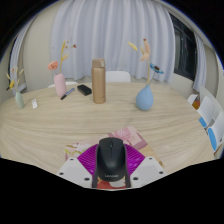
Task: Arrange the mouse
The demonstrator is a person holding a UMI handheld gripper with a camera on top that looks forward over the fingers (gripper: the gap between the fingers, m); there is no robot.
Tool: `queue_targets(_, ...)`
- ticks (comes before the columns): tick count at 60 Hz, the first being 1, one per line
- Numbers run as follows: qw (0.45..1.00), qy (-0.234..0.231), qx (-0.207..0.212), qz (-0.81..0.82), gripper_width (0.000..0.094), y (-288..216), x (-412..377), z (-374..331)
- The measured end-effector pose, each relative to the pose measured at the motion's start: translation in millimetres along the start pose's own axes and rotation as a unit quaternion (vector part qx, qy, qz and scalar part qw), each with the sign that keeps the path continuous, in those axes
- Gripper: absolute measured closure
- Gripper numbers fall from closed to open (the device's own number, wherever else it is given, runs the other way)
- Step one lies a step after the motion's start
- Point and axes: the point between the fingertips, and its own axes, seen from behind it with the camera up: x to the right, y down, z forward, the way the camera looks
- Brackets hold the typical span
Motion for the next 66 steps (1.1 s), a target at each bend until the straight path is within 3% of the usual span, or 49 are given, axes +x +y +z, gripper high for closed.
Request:
queue_targets(12, 0.999, -0.029, -0.025, -0.003, 0.0531, 43.6, 5.5, 20.7)
queue_targets(20, 0.999, -0.038, -0.024, 0.001, 0.0419, 47.4, 3.4, 21.5)
queue_targets(25, 1.000, -0.023, -0.020, 0.004, 0.0051, 40.1, 10.5, 16.2)
queue_targets(28, 1.000, -0.010, -0.009, -0.002, 0.0102, 28.9, 14.2, 7.6)
queue_targets(36, 1.000, 0.006, 0.015, 0.003, 0.0079, -5.8, 4.1, -40.6)
queue_targets(45, 0.999, -0.001, 0.034, 0.018, 0.0080, -21.7, -59.8, -120.9)
queue_targets(66, 0.999, -0.027, 0.014, 0.035, 0.0084, 53.1, -252.7, -243.2)
